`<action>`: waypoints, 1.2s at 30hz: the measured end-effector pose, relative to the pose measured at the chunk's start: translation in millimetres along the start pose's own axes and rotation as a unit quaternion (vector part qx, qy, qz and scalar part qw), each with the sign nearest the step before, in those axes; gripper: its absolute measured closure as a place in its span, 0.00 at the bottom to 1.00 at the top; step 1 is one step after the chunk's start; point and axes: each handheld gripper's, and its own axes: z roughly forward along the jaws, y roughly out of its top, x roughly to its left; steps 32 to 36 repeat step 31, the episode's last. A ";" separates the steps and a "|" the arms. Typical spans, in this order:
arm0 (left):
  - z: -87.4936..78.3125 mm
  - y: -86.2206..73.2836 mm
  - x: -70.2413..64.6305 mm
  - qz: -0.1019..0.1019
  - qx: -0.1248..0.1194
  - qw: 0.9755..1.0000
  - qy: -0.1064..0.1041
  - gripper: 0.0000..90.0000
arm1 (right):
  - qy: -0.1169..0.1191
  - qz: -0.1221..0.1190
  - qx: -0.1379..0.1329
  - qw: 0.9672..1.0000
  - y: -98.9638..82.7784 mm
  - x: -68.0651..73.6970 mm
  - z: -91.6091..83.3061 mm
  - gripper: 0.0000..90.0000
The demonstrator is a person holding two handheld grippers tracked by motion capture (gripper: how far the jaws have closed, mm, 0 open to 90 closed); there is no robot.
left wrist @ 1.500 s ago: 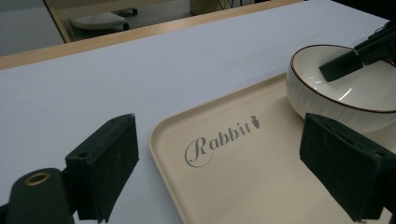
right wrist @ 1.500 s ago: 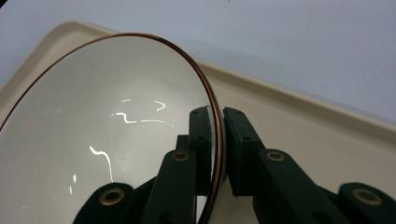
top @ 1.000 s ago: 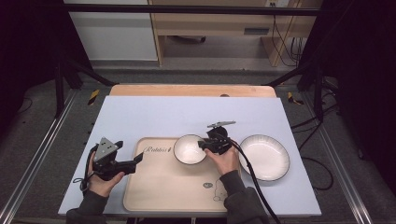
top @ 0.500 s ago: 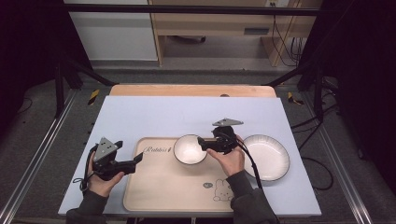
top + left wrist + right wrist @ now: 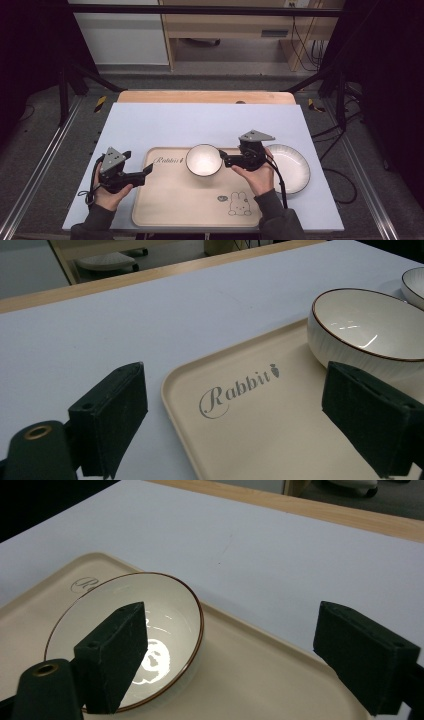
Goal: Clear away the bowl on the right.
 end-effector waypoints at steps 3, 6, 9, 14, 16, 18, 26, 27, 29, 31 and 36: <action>-0.1 0.1 -0.3 0.001 0.000 1.000 -0.001 0.12 | -0.003 -0.008 -0.011 1.000 -3.8 -4.1 -10.0 0.14; 0.0 0.0 -0.4 0.002 0.002 1.000 -0.002 0.12 | -0.005 -0.013 -0.021 1.000 -8.7 -7.1 -19.8 0.13; 0.4 -0.3 -0.2 0.002 0.002 1.000 -0.003 0.11 | -0.008 -0.020 -0.031 0.999 -14.6 -10.2 -27.6 0.13; 0.6 -0.9 0.8 0.000 0.003 1.000 -0.003 0.11 | -0.012 -0.021 -0.049 0.999 -21.9 -16.6 -38.0 0.13; 0.4 -1.1 1.4 -0.001 0.004 1.000 -0.004 0.11 | -0.011 -0.025 -0.055 0.998 -24.8 -18.4 -41.7 0.13; 0.2 -1.2 1.9 -0.002 0.002 1.000 -0.003 0.11 | -0.009 -0.027 -0.058 0.998 -28.5 -20.5 -45.5 0.13; 0.4 -2.4 3.4 -0.003 0.003 1.000 -0.005 0.11 | -0.020 -0.020 -0.061 0.998 -44.0 -32.4 -59.6 0.13; 0.5 -2.7 3.8 -0.003 0.003 1.000 -0.005 0.11 | -0.022 -0.021 -0.061 0.998 -45.7 -33.5 -60.8 0.13; 0.8 -3.4 4.4 -0.005 0.004 1.000 -0.004 0.11 | -0.024 -0.020 -0.060 0.998 -49.4 -35.3 -63.1 0.13; 1.0 -4.2 5.4 -0.005 0.005 1.000 -0.003 0.11 | -0.027 -0.022 -0.057 0.998 -52.5 -36.3 -64.3 0.13; 1.0 -4.2 5.4 -0.005 0.005 1.000 -0.003 0.11 | -0.027 -0.022 -0.057 0.998 -52.5 -36.3 -64.3 0.13</action>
